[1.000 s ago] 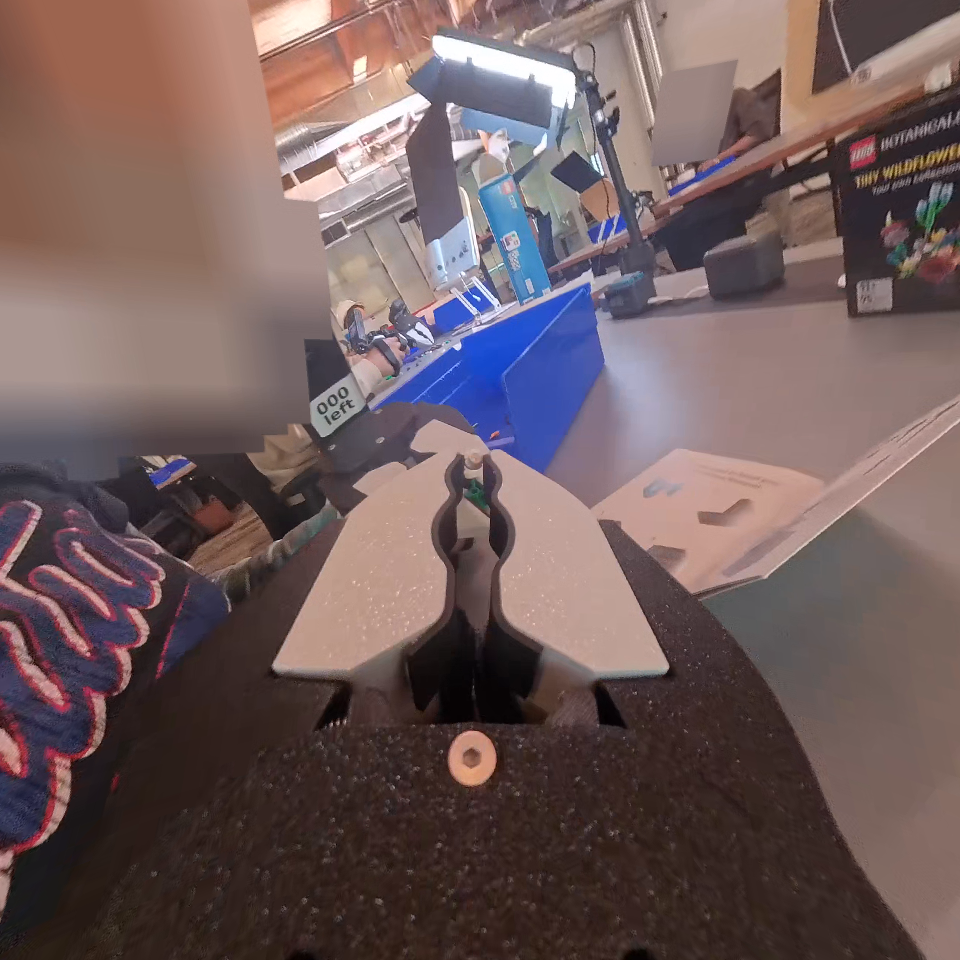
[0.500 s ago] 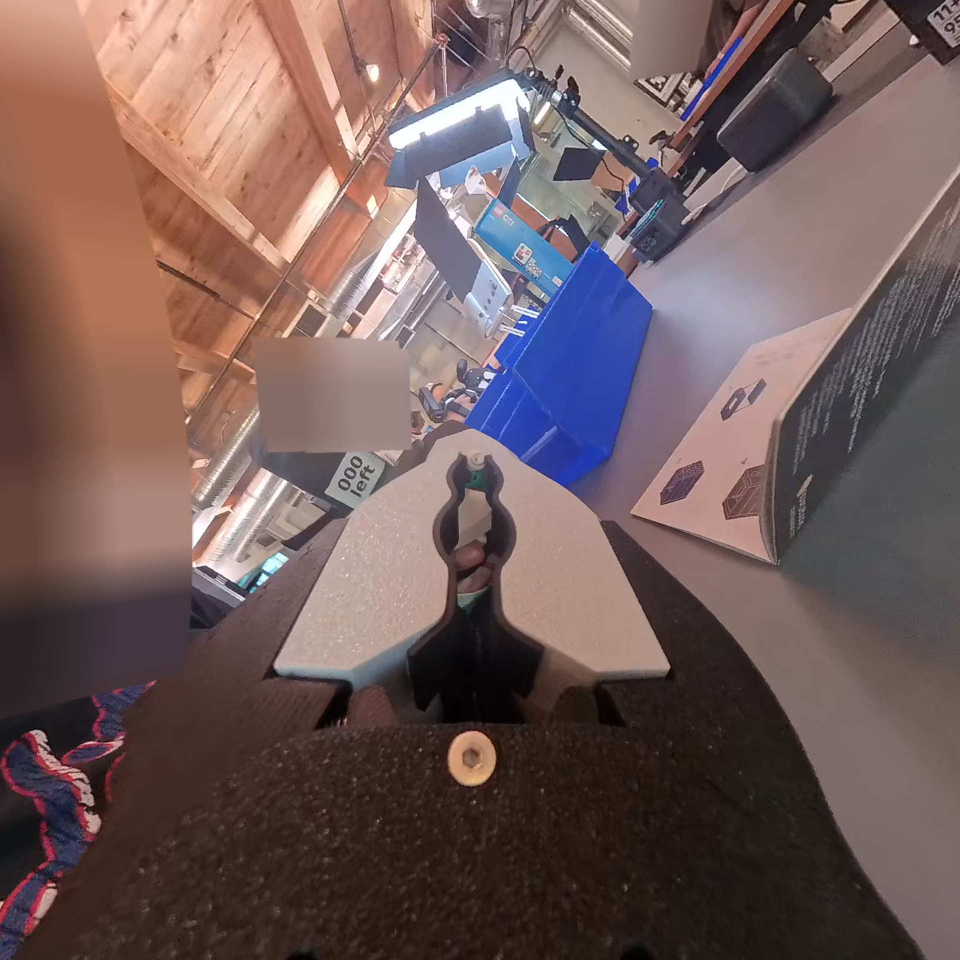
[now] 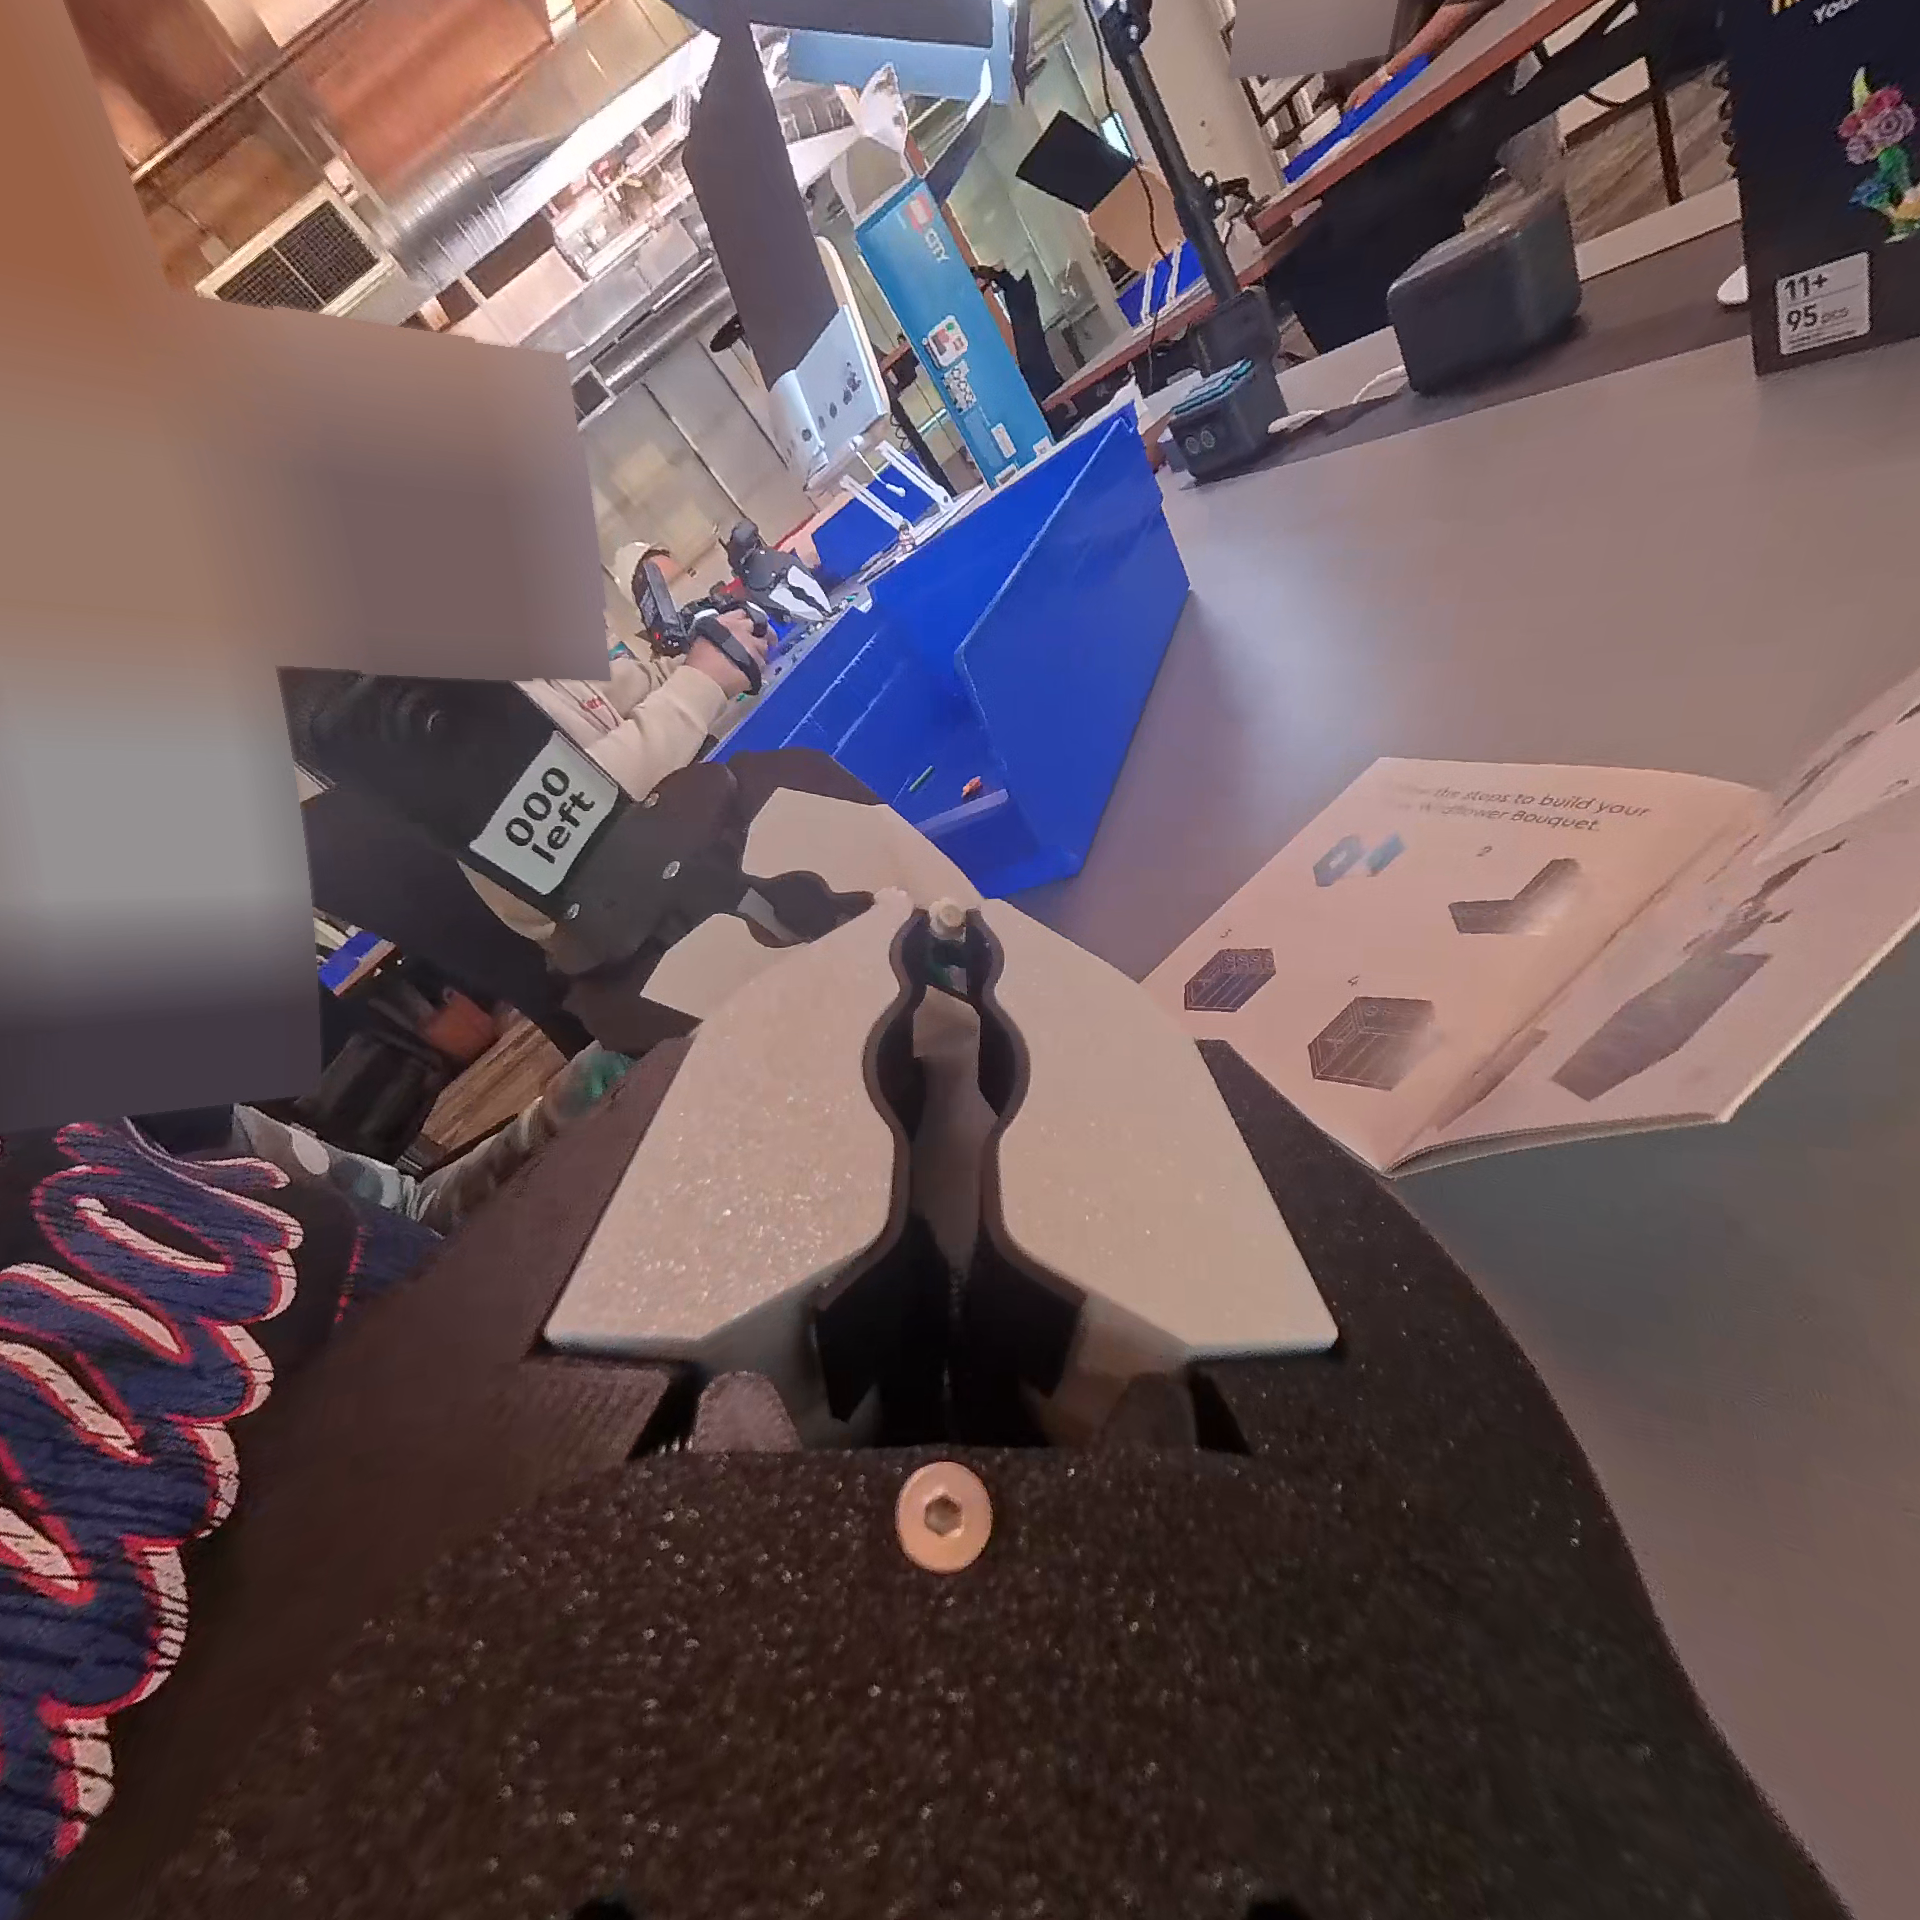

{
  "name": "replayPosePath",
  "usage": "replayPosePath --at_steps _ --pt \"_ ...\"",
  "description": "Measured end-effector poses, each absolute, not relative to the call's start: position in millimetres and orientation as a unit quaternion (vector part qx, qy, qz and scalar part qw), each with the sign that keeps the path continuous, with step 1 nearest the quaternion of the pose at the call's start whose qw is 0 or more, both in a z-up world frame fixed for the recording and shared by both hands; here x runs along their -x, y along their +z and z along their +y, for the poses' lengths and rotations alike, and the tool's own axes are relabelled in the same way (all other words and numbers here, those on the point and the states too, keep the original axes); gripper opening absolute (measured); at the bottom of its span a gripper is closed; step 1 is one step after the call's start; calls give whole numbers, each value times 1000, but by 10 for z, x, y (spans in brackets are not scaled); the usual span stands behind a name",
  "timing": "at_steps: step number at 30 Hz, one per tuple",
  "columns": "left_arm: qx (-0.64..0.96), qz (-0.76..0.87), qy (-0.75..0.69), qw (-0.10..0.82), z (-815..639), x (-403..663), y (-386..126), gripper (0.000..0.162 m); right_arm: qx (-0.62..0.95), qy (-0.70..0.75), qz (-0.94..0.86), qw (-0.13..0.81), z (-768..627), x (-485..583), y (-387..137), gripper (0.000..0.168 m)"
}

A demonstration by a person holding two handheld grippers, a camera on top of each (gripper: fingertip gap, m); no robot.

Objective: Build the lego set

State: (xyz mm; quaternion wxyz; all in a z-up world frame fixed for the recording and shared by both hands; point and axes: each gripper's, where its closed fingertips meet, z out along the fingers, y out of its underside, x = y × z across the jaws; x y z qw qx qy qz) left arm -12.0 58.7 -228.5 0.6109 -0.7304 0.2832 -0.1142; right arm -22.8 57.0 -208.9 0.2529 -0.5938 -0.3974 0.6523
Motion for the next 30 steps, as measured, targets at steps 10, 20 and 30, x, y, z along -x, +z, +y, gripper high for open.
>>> replayPosePath --at_steps 10,20,30 --pt "713 279 -122 631 569 113 -2209 7 572 652 -414 275 537 217 -2012 7" --pt "711 281 -128 631 565 107 -2204 7 564 655 -413 284 539 217 -2015 7" --pt "715 293 -119 624 560 94 -2244 7 563 634 -449 282 520 212 -2053 7"
